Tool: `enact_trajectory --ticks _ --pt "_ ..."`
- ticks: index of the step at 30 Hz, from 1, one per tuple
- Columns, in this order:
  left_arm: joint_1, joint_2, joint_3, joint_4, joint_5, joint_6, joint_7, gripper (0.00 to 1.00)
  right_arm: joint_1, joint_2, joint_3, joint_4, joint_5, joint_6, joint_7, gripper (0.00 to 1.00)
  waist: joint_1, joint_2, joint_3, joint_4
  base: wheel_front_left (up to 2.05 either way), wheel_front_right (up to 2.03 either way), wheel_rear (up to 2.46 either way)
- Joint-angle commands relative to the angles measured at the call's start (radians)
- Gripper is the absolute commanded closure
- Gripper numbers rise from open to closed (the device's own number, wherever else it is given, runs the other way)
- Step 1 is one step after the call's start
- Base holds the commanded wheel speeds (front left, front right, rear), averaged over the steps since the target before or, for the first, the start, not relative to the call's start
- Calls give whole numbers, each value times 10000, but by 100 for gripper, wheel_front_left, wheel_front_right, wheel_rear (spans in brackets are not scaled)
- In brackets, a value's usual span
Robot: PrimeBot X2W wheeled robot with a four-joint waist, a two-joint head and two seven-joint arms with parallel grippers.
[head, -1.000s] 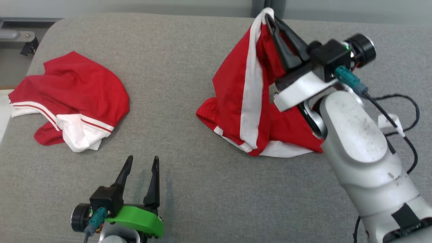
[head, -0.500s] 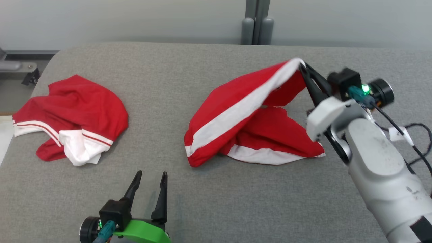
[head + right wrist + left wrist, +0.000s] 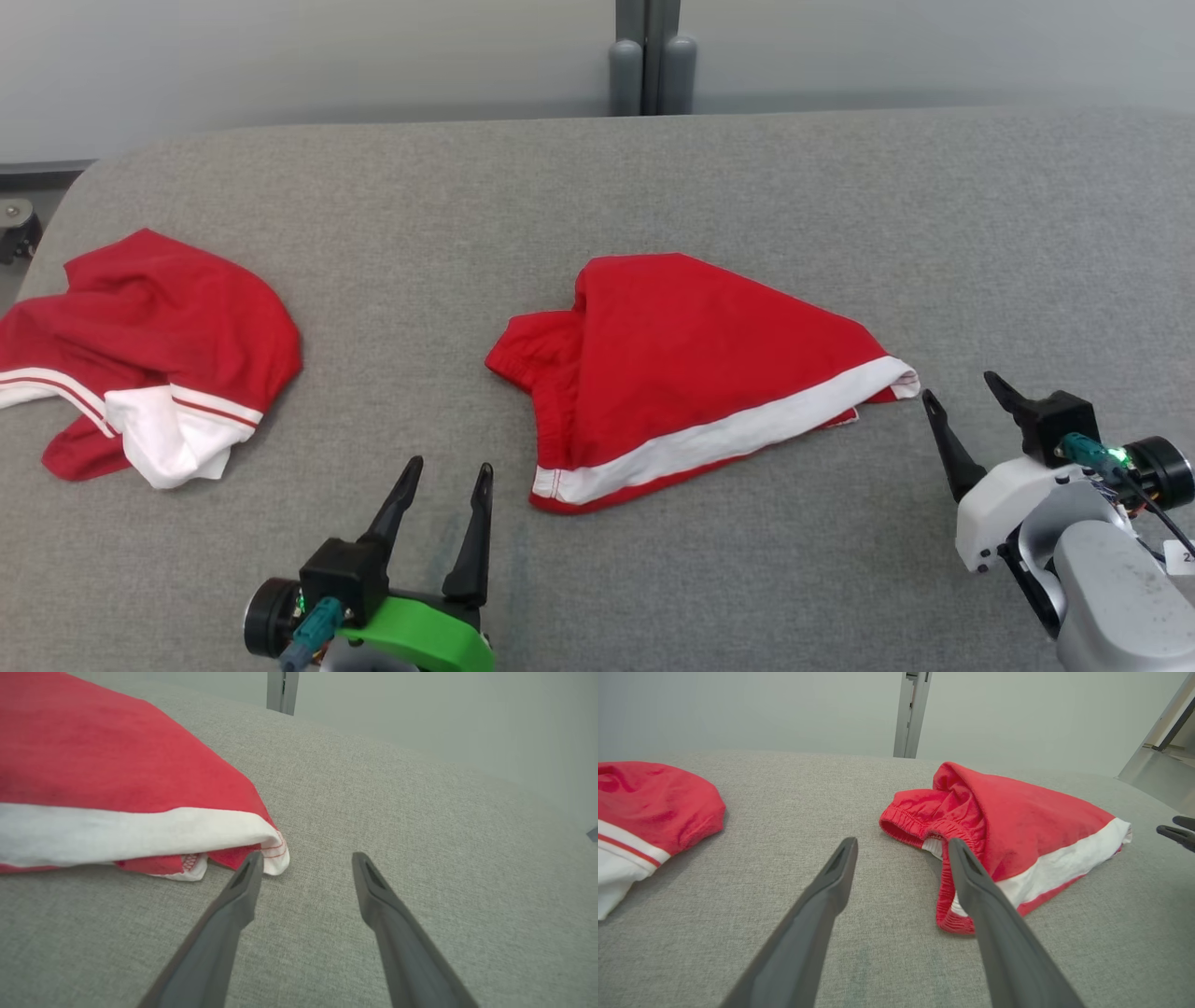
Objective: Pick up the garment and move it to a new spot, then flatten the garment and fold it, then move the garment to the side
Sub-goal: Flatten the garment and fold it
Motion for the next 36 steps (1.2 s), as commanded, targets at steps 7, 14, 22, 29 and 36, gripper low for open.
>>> enact_trajectory --ticks 7,14,22,29,36 --pt "25 42 384 -35 299 -35 -5 0 875 891 -1502 -2683 -740 -14 -84 0 0 -1 -102 -91 0 0 0" --pt "124 32 348 12 375 -35 -5 0 1789 1706 -2103 -3719 -813 -14 -79 0 0 -1 -362 -48 0 0 0" --pt "-3 27 -409 408 -140 -35 -5 0 2363 1977 -2110 -3743 -738 -14 -80 0 0 -1 -274 -141 0 0 0" --pt "-681 362 -1356 1140 -995 -35 -5 0 2030 2030 -1893 -3765 -850 -14 -80 0 0 -1 165 -404 0 0 0" --pt "-1211 675 -1821 1586 -1584 -35 -5 0 1863 2045 -1677 -3765 -874 -14 -81 0 0 -1 533 -659 0 0 0"
